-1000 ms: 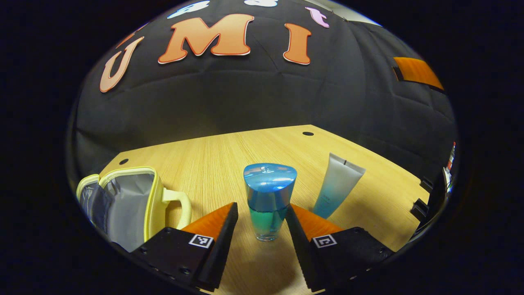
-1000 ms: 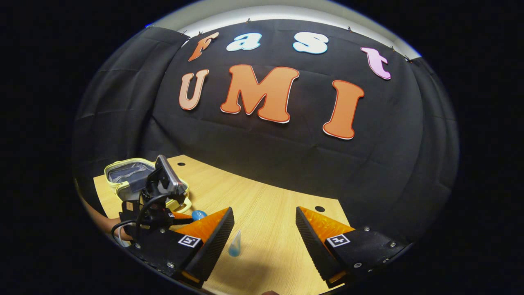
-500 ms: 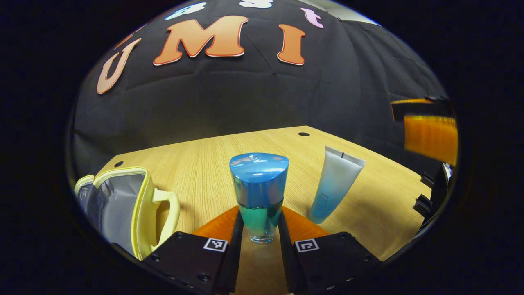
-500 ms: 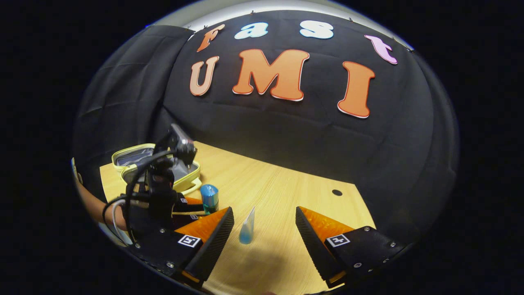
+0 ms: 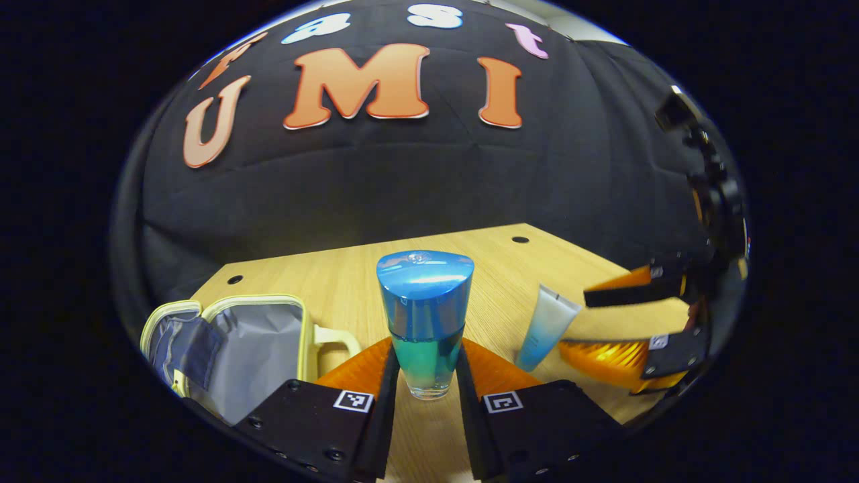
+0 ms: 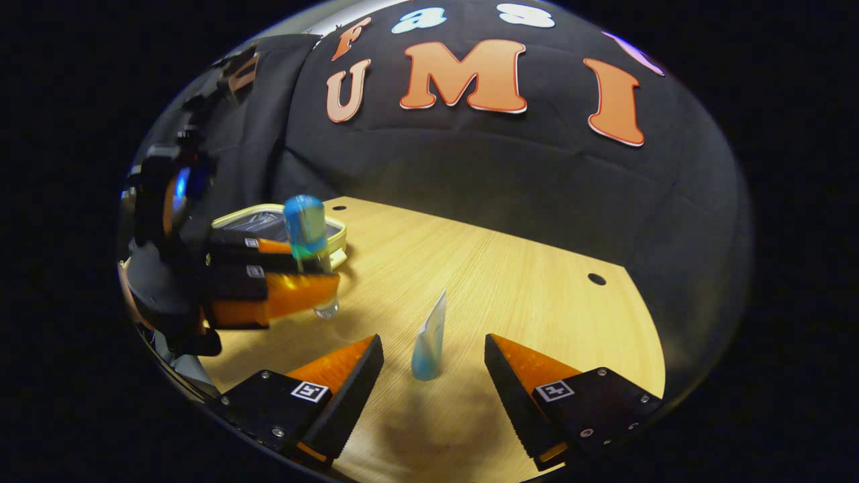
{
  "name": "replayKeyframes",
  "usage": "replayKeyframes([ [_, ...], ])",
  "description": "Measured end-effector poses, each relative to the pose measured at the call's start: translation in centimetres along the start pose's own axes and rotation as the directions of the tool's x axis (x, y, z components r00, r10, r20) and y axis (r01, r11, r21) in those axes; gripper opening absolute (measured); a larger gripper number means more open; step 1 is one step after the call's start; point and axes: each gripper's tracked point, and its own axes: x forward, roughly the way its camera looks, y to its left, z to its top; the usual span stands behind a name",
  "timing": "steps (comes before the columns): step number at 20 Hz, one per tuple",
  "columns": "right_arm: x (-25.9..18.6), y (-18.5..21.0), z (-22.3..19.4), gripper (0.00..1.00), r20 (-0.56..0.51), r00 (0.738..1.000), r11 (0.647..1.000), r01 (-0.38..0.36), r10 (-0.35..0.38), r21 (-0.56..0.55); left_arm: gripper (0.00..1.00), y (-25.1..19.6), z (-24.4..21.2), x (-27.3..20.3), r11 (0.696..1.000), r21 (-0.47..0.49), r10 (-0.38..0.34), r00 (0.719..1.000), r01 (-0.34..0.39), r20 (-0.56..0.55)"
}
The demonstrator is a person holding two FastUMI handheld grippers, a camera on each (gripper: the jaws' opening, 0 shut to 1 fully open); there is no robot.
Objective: First open the suitcase, pack the skin care products into it, and then close the suitcase.
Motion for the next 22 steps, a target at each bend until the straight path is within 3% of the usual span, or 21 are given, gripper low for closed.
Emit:
replayKeyframes([
  [4,2.9,0.5,-1.9,0.91,-0.063,0.997,0.999,-0.040,0.041,0.029,0.45,2.7,4.3,-3.4,0.996,-0.031,0.081,0.995,-0.080,0.050],
  [6,4.0,0.7,-2.3,0.82,-0.087,0.995,0.997,-0.047,0.052,0.059,0.45,4.3,6.1,-5.6,0.992,-0.021,0.129,0.990,-0.127,0.063],
  [9,5.4,1.0,-3.2,0.64,-0.111,0.993,0.996,-0.042,0.051,0.082,0.45,6.4,7.5,-8.8,0.981,-0.030,0.195,0.979,-0.194,0.066],
  [11,6.0,0.8,-3.1,0.43,-0.111,0.993,0.996,-0.029,0.039,0.089,0.45,7.7,7.6,-10.6,0.970,-0.035,0.241,0.969,-0.240,0.055],
  [14,4.9,1.8,-1.9,0.40,-0.116,0.991,0.990,-0.056,0.072,0.131,0.45,10.0,7.4,-12.5,0.955,-0.055,0.295,0.955,-0.293,0.037],
  [22,0.5,4.2,6.2,0.40,-0.003,0.986,0.982,-0.166,0.167,0.086,0.45,14.7,8.5,-13.2,0.931,-0.099,0.355,0.934,-0.351,0.028],
])
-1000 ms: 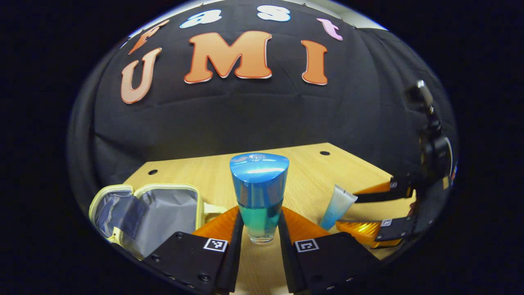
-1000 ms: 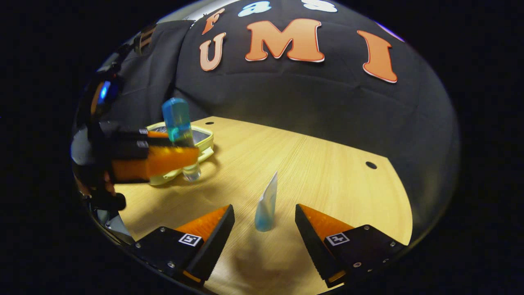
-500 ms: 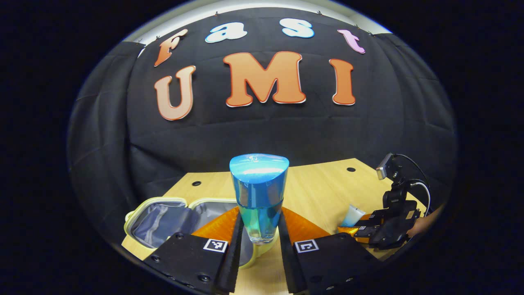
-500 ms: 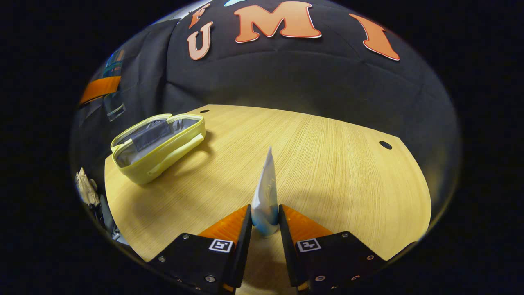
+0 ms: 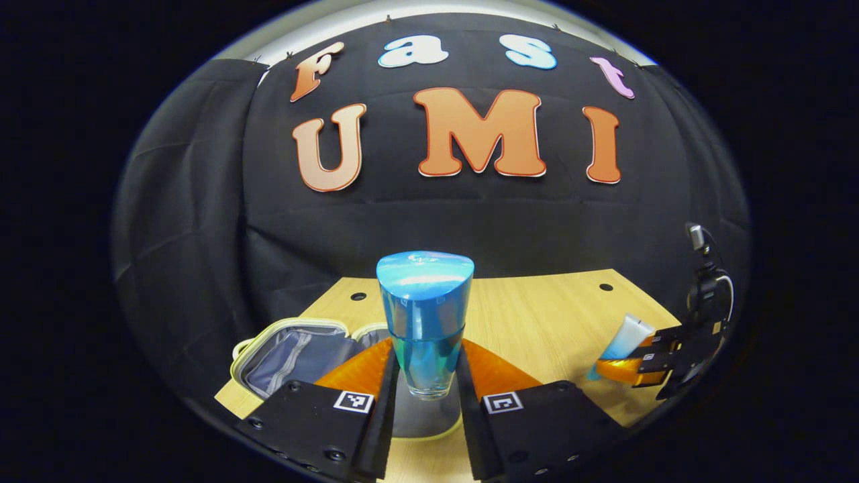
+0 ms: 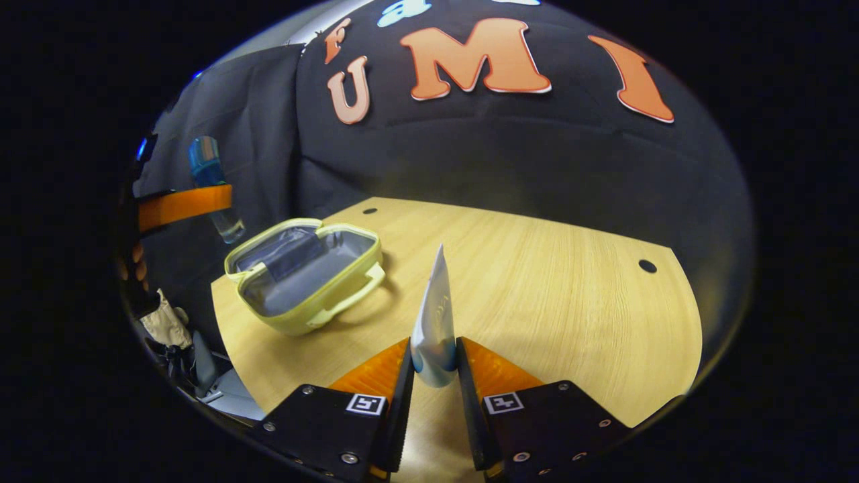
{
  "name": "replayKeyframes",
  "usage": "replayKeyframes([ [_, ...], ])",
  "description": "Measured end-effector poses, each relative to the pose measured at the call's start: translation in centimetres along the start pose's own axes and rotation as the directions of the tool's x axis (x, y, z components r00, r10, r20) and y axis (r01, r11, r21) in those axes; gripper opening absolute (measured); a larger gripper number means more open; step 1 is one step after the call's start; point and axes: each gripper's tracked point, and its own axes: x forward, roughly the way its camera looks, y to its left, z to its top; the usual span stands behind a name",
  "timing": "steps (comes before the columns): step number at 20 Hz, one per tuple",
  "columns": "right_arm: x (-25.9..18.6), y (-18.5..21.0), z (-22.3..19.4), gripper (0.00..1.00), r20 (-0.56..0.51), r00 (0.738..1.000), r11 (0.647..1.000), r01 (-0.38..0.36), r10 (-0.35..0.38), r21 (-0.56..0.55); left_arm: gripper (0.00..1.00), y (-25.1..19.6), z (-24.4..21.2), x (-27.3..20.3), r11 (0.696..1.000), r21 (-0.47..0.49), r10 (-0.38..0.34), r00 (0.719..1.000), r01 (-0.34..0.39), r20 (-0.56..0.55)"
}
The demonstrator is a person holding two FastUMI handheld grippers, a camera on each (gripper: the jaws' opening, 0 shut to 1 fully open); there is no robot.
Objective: First open the suitcase, pack the skin care products into it, and then close the suitcase.
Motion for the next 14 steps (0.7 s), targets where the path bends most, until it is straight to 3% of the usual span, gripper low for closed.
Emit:
replayKeyframes([
  [7,-0.4,2.1,2.6,0.39,0.006,0.999,0.998,-0.049,0.050,-0.039,0.45,4.2,-0.9,2.3,1.000,-0.018,0.017,0.998,-0.019,-0.064],
  [14,1.0,6.2,3.5,0.39,-0.025,1.000,1.000,0.012,-0.013,-0.011,0.45,8.0,-5.6,6.3,0.994,-0.023,-0.105,0.977,0.102,-0.184],
])
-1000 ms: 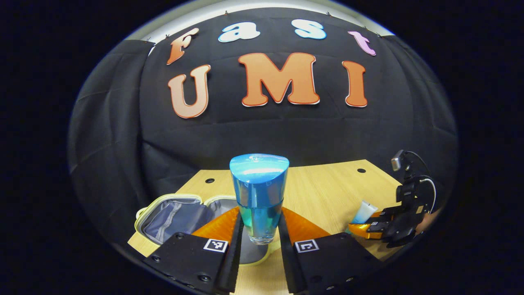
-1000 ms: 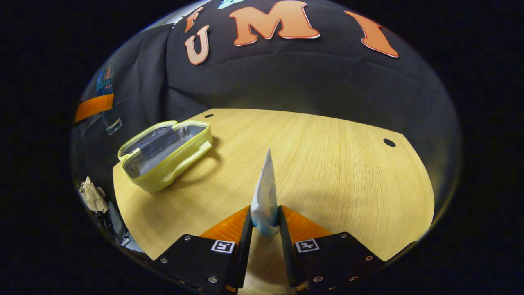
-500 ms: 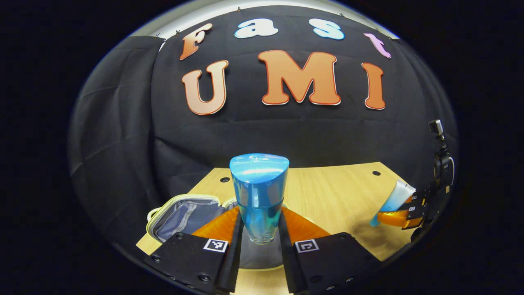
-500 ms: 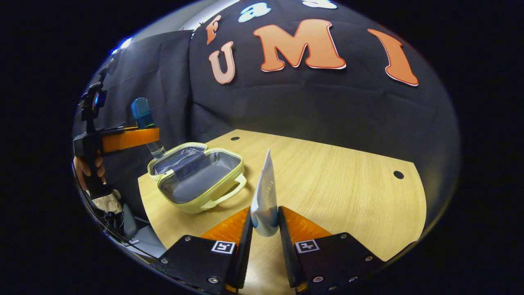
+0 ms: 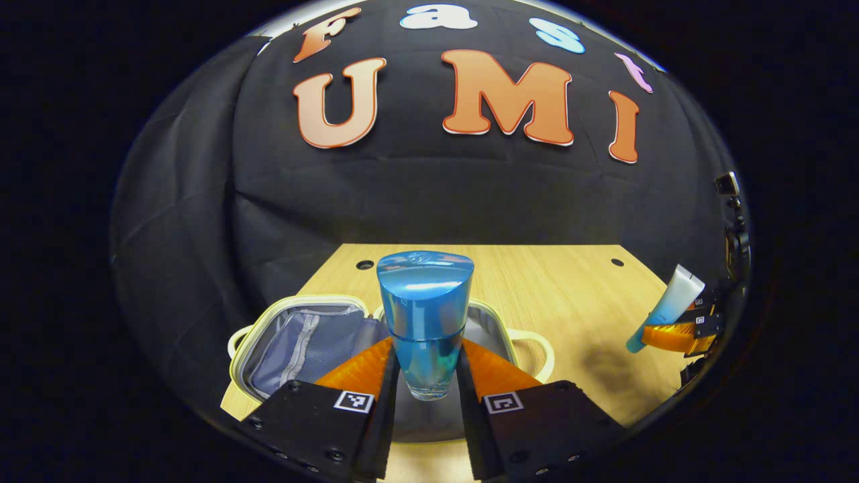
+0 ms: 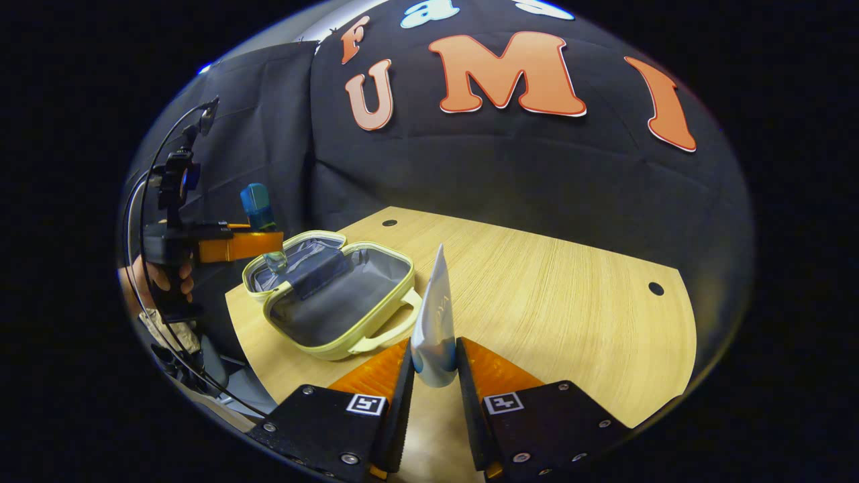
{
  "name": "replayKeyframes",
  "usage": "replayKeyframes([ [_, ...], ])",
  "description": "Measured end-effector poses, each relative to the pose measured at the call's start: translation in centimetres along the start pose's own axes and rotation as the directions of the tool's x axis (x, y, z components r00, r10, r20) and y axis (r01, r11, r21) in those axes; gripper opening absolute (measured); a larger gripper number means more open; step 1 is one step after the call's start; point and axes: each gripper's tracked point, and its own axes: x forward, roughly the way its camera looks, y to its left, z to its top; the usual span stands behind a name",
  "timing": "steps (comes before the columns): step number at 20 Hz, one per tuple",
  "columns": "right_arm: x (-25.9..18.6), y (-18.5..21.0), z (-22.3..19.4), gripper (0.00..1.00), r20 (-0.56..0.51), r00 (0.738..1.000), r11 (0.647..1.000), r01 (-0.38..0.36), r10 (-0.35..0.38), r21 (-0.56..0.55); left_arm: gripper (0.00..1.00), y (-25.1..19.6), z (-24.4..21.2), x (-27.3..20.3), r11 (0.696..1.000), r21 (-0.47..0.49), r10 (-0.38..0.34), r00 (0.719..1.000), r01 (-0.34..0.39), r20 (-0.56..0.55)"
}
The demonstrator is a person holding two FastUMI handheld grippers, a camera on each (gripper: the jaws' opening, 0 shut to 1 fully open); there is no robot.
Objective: First open the suitcase, pack the skin care products into it, and then close the suitcase.
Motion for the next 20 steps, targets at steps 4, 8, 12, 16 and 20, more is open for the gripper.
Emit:
replayKeyframes([
  [4,1.7,3.8,1.0,0.40,-0.016,1.000,1.000,0.016,-0.016,0.027,0.45,2.0,-3.5,2.7,0.997,-0.010,-0.083,0.991,0.082,-0.104],
  [8,3.5,6.9,1.5,0.39,-0.030,0.999,0.998,0.033,-0.032,0.056,0.45,2.8,-7.1,4.5,0.987,-0.008,-0.158,0.967,0.160,-0.202],
  [12,4.9,8.9,1.9,0.39,-0.039,0.998,0.994,0.056,-0.052,0.090,0.45,2.9,-9.9,6.0,0.974,-0.041,-0.227,0.928,0.225,-0.296],
  [16,5.6,9.9,1.8,0.39,-0.045,0.996,0.989,0.083,-0.078,0.119,0.45,2.0,-12.1,7.5,0.955,-0.120,-0.297,0.875,0.271,-0.382],
  [20,6.1,10.8,1.6,0.40,-0.055,0.994,0.986,0.099,-0.092,0.137,0.46,1.3,-12.7,8.9,0.945,-0.151,-0.327,0.849,0.291,-0.415],
])
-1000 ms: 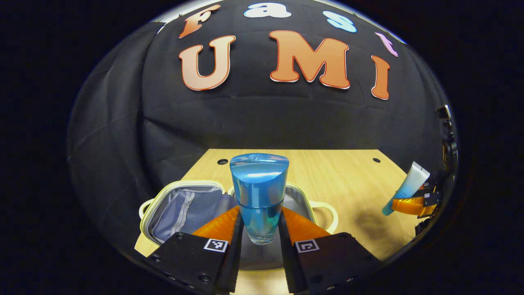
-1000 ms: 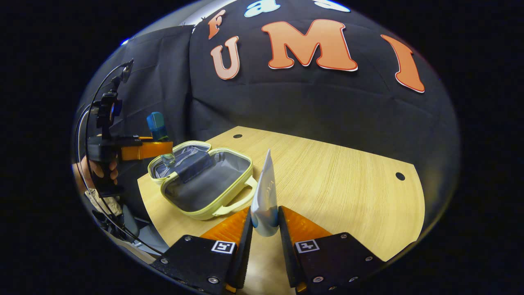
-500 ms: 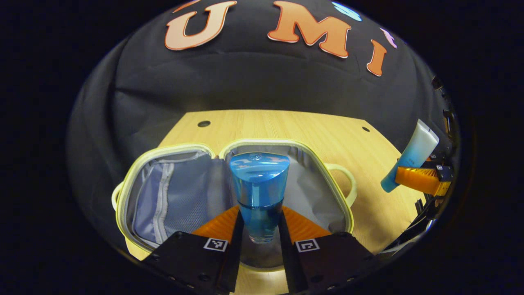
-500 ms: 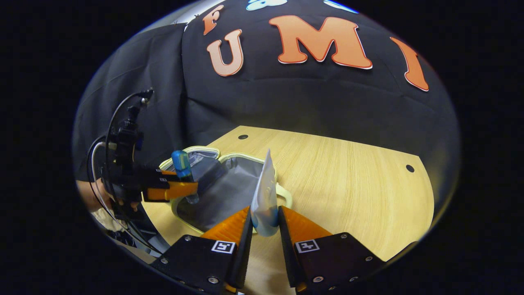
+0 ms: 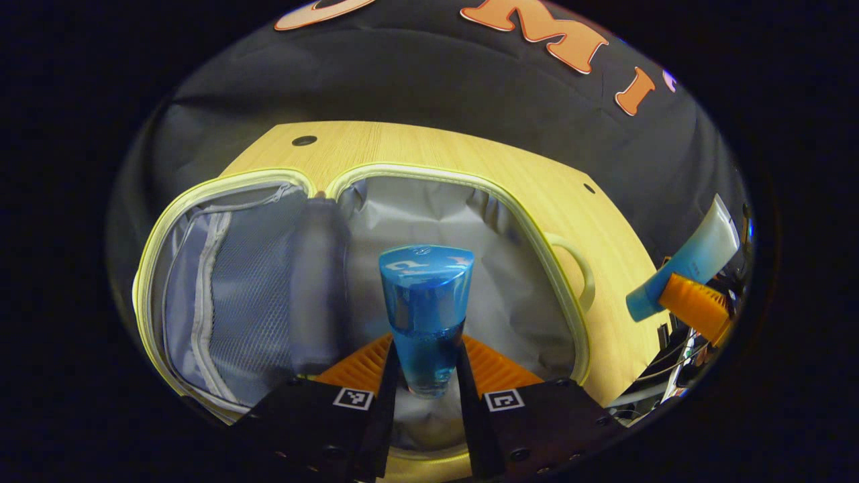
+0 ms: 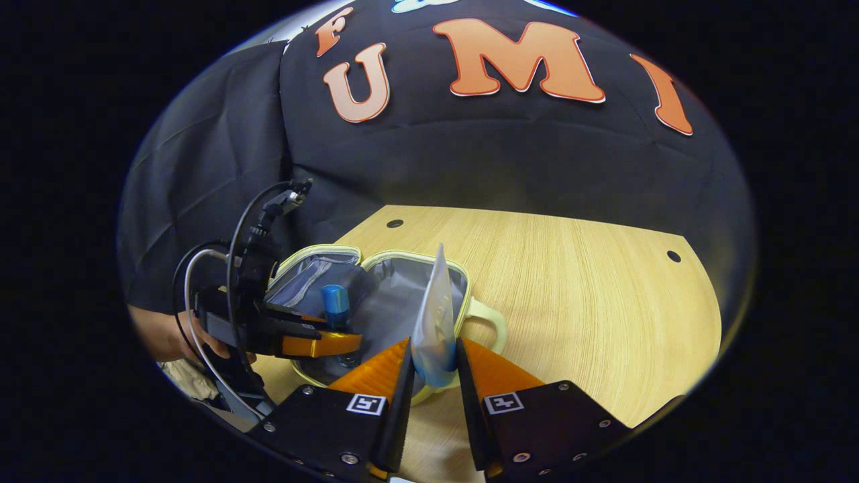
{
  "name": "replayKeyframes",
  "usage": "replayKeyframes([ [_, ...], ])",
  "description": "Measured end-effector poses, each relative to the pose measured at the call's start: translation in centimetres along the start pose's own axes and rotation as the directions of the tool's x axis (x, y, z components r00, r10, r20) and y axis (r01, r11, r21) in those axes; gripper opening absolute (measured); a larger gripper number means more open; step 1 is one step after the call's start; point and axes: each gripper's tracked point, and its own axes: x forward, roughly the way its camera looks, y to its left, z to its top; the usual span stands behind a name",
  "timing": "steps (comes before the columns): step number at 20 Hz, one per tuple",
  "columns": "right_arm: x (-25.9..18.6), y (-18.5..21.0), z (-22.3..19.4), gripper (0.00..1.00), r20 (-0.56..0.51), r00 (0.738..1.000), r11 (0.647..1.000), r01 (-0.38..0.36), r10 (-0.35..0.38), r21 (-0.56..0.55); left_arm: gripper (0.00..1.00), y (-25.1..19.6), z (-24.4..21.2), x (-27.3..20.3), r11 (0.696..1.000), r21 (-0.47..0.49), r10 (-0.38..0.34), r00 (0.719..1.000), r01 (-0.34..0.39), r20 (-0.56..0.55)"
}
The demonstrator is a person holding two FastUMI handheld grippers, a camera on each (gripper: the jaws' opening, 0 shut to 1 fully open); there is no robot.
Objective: First open the suitcase, pack the skin care products into it, and then close the suitcase.
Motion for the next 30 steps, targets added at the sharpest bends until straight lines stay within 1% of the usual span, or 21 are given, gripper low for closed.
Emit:
replayKeyframes([
  [4,0.5,0.7,0.0,0.39,-0.012,1.000,1.000,0.003,-0.002,0.015,0.45,-0.3,0.4,1.6,0.999,-0.031,-0.015,0.999,0.014,-0.045],
  [9,0.9,1.4,-0.1,0.39,-0.021,1.000,0.999,0.003,-0.002,0.037,0.46,0.4,0.3,2.3,0.996,-0.084,0.019,0.994,-0.028,-0.105],
  [11,1.4,1.8,-0.2,0.39,-0.032,0.999,0.999,0.001,0.001,0.040,0.46,0.7,-0.1,2.5,0.994,-0.092,0.040,0.989,-0.054,-0.143],
  [13,1.4,2.0,-0.4,0.39,-0.045,0.999,0.999,-0.001,0.003,0.039,0.45,0.8,-0.1,2.7,0.993,-0.092,0.063,0.985,-0.078,-0.158],
  [15,1.9,2.2,-0.4,0.39,-0.054,0.999,0.999,-0.004,0.006,0.041,0.47,0.7,-0.1,2.5,0.992,-0.094,0.072,0.984,-0.088,-0.162],
  [16,2.1,2.2,-0.6,0.39,-0.060,0.998,0.999,-0.005,0.007,0.042,0.51,0.4,0.0,2.6,0.992,-0.096,0.065,0.986,-0.080,-0.156],
  [19,2.6,2.1,-1.0,0.39,-0.079,0.997,0.999,-0.012,0.016,0.046,0.49,0.4,0.6,2.1,0.993,-0.102,0.053,0.991,-0.066,-0.122],
  [21,3.2,2.3,-1.2,0.39,-0.094,0.995,0.999,-0.019,0.024,0.050,0.54,0.2,1.2,1.1,0.992,-0.122,0.030,0.997,-0.039,-0.077],
  [22,3.6,2.4,-1.2,0.39,-0.099,0.995,0.998,-0.020,0.025,0.052,0.62,0.0,1.6,0.2,0.991,-0.131,0.012,0.999,-0.018,-0.046],
  [23,3.9,2.6,-1.2,0.39,-0.108,0.993,0.998,-0.031,0.037,0.054,0.63,0.0,2.0,-0.8,0.991,-0.135,-0.001,1.000,-0.001,-0.014],
  [24,4.3,2.9,-1.4,0.39,-0.114,0.993,0.998,-0.036,0.042,0.054,0.73,0.2,2.6,-1.9,0.991,-0.134,-0.003,1.000,0.006,0.019],
  [25,4.7,3.1,-1.5,0.34,-0.124,0.991,0.998,-0.043,0.049,0.050,0.83,0.4,2.9,-2.9,0.991,-0.135,-0.001,0.999,0.008,0.050],
  [26,5.1,3.3,-1.9,0.39,-0.141,0.988,0.998,-0.049,0.056,0.047,0.81,0.9,3.3,-4.0,0.990,-0.138,0.005,0.997,0.007,0.083],
  [27,5.7,3.6,-2.1,0.39,-0.155,0.986,0.997,-0.057,0.063,0.043,0.81,1.4,4.0,-5.4,0.990,-0.141,0.010,0.994,0.006,0.113],
  [29,6.6,4.0,-3.0,0.39,-0.193,0.978,0.997,-0.069,0.076,0.040,0.89,3.1,4.8,-8.0,0.989,-0.150,0.034,0.985,-0.009,0.167],
  [30,7.1,4.4,-3.6,0.39,-0.211,0.974,0.996,-0.076,0.083,0.042,0.84,4.1,5.4,-9.2,0.986,-0.163,0.071,0.978,-0.038,0.199],
])
